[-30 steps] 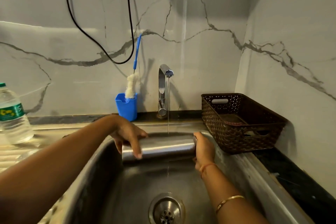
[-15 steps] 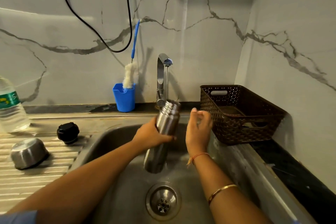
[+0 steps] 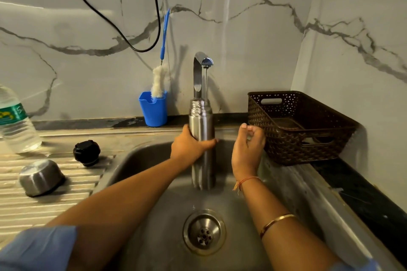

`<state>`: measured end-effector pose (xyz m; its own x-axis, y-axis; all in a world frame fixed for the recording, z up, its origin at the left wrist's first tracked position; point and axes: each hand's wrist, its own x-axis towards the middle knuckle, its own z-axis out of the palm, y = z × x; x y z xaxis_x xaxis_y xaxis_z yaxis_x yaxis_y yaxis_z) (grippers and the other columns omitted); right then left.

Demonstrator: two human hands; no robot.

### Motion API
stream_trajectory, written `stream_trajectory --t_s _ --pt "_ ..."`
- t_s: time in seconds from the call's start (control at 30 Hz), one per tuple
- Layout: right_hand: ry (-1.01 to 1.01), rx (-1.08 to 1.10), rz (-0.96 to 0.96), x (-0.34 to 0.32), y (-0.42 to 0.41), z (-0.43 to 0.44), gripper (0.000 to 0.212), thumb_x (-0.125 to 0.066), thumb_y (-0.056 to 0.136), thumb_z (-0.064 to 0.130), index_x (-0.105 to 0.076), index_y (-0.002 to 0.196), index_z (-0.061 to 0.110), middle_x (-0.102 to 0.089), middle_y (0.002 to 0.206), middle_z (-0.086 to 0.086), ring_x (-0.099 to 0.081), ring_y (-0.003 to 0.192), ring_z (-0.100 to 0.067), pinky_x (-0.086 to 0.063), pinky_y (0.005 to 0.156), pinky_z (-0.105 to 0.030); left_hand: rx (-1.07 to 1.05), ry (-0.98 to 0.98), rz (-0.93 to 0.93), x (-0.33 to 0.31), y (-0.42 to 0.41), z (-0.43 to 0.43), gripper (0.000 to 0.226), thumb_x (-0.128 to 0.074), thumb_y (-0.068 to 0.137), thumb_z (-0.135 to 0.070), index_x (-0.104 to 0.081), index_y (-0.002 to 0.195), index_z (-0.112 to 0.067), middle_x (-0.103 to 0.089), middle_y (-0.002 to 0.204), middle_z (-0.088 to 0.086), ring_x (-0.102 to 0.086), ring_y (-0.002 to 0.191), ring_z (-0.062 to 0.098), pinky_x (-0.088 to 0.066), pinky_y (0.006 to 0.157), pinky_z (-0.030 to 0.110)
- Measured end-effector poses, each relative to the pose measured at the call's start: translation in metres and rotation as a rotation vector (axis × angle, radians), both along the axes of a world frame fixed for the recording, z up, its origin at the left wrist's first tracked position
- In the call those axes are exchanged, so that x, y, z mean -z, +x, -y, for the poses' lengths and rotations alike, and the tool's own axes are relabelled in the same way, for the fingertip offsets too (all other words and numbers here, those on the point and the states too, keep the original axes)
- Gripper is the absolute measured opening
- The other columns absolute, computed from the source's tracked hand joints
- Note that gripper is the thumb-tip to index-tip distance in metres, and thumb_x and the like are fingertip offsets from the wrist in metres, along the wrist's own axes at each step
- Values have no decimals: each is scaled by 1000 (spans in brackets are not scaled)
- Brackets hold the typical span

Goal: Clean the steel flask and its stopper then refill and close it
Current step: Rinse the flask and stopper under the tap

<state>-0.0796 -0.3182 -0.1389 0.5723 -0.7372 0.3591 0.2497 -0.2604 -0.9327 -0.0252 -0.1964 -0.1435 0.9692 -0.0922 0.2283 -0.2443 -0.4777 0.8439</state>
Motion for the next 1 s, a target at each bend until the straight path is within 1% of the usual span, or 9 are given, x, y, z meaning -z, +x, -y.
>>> stream_trajectory --t_s 0.1,0.23,0.37,0.5,0.67,0.77,0.83,0.9,1.0 --pt "-19 -10 -8 2 1 -1 25 -47 97 28 -54 107 7 -47 107 1 -44 73 8 -36 56 -4 50 79 9 13 -6 0 84 -81 65 -48 -40 133 -25 -58 125 -1 -58 107 15 -51 85 30" --pt "-22 -12 -11 2 0 -4 25 -47 97 29 -54 107 7 -47 106 2 -45 72 6 -34 55 -3 -14 -192 4 -7 0 3 84 -81 65 -49 -38 133 -22 -57 124 0 -58 103 14 -53 89 36" --pt "-17 -14 -2 1 -1 -3 21 -47 96 29 -54 104 10 -46 106 2 -47 78 -4 -35 61 -8 75 200 -56 12 -9 -3 84 -81 64 -50 -41 133 -23 -60 123 -2 -60 103 14 -53 83 29" --pt "-33 -12 27 1 -1 -4 17 -49 96 25 -53 100 9 -48 104 -1 -45 74 4 -37 62 -4 -3 -112 6 1 -7 -5 81 -81 67 -46 -39 132 -23 -55 120 -8 -55 97 8 -45 72 15" --pt "-33 -72 15 7 5 -5 13 -50 95 26 -51 92 14 -53 99 -4 -49 75 3 -37 63 -6 137 474 -303 9 -3 -16 92 -76 66 -57 -35 138 -16 -56 124 9 -59 100 20 -52 84 33" --pt "35 -166 -44 14 13 -5 17 -49 95 31 -48 82 20 -56 89 -6 -51 80 -17 -40 68 -28 176 274 -568 22 -7 -25 90 -69 69 -62 -36 136 -12 -56 118 10 -61 97 23 -54 78 35" --pt "51 -219 -83 14 14 -5 21 -49 96 30 -48 78 18 -53 80 -3 -49 74 -17 -38 64 -30 241 119 -723 20 -10 -29 84 -66 68 -65 -45 129 -11 -59 111 11 -61 96 25 -53 82 36" --pt "45 -285 -149 14 13 -3 24 -48 96 31 -49 75 21 -49 71 2 -46 69 -15 -39 63 -29 348 110 -846 9 -12 -36 86 -67 58 -70 -54 119 -11 -64 105 12 -63 94 24 -52 82 33" --pt "124 -444 -302 15 7 -1 18 -46 96 34 -53 83 24 -49 75 5 -46 74 -13 -45 81 -38 497 154 -952 -9 -13 -47 82 -62 64 -70 -56 119 -9 -65 103 13 -63 91 25 -51 81 32"
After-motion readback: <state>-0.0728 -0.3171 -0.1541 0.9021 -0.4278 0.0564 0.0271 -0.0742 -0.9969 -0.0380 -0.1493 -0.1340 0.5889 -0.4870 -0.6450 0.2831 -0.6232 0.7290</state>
